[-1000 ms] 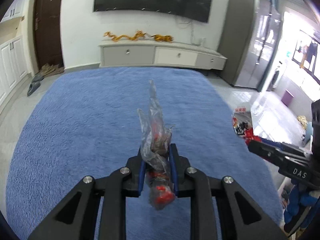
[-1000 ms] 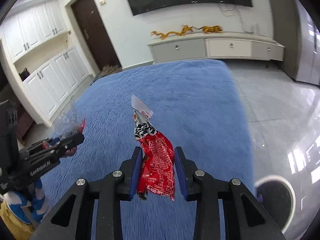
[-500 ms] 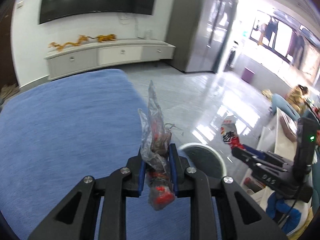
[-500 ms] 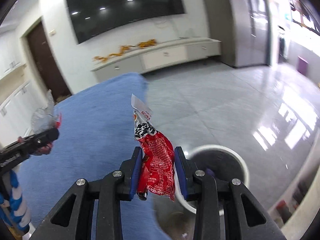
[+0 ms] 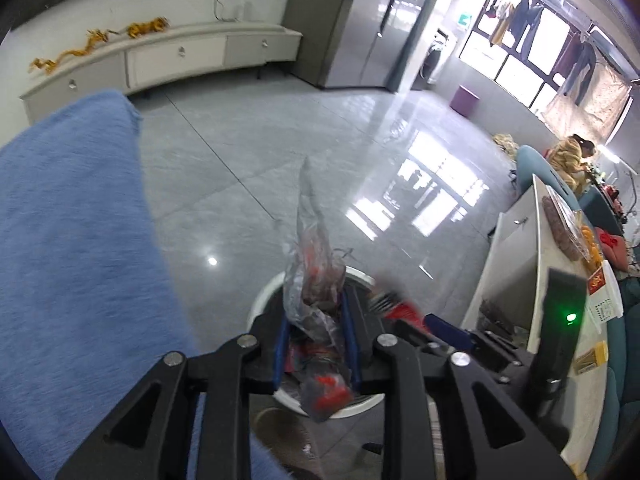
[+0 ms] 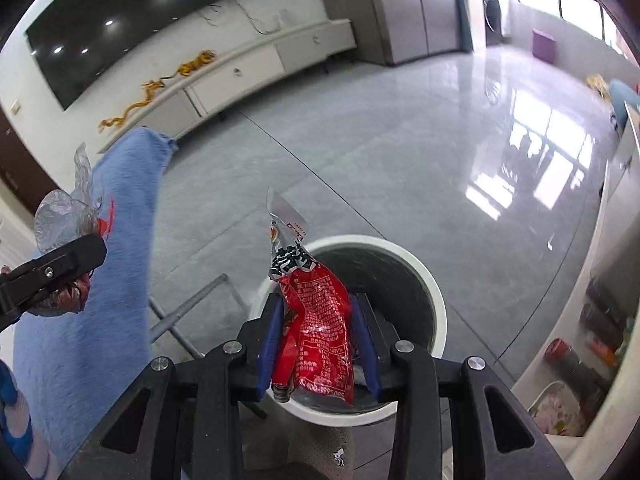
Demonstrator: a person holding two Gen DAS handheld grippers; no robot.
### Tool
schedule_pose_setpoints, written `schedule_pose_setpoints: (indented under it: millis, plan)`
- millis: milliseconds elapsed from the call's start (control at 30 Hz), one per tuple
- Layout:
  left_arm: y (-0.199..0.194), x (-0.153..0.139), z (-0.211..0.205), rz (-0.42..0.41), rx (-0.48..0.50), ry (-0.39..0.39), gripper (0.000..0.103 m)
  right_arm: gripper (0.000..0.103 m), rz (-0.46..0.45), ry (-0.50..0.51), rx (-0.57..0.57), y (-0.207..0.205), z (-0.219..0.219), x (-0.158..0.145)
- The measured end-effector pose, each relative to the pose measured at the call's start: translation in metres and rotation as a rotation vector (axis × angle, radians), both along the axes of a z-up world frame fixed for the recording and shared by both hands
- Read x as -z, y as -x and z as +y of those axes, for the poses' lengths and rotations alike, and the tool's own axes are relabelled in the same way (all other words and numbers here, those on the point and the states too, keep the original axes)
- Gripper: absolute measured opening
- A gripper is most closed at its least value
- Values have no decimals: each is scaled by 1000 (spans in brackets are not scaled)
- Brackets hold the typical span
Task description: Collect trash
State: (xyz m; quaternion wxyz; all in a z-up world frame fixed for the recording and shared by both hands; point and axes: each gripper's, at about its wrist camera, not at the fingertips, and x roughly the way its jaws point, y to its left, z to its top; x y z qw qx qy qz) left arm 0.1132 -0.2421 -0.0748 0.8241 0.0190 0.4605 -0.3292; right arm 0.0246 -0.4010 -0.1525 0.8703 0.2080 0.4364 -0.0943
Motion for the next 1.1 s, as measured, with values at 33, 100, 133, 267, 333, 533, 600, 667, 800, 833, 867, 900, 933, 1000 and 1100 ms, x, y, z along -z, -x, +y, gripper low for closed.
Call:
schedule_pose_setpoints:
  millis: [33,100,133,267,333,533,600,667,800,833,867,900,933,1000,1100]
  plan:
    - [-1,3,-4,10,6,3,36,47,15,2,13,-4,-4,5]
    - [-2,9,-12,20,10,6,44,57,31,-2,39,2,-12,10]
    - [-3,11,-14,23,14,5,46,61,37,-3,50,2,-15,12]
    - [3,12,-18,26,20,2,48,61,46,3,69,8,-17,11]
    - [6,10,-12,22,18,4,48,61,38,14,71,12,-14,6]
    - [20,-9,18,-64,-42,-29,57,71,-28,86,46,16,10,-23]
    - [25,-19,35,-110,-74,-51,58,73,-60,116,30,19,22,-37]
    - [29,-26,53,-141,-106,-68,60,75,-86,141,15,22,34,-49]
    - [39,-39,92,-205,-171,-100,64,82,-146,173,-31,28,69,-74]
    - [43,-42,103,-221,-189,-112,64,83,-156,178,-43,29,78,-78]
    - [46,-44,111,-230,-204,-121,64,84,-168,184,-58,30,86,-83]
    - [49,-47,123,-239,-224,-131,64,89,-183,194,-76,32,98,-88]
    - [52,-49,133,-248,-244,-135,64,92,-192,200,-84,33,104,-91]
    - [59,-55,149,-271,-286,-139,64,93,-212,217,-109,36,122,-97]
    - [71,-65,174,-320,-338,-152,64,95,-241,244,-132,42,143,-105]
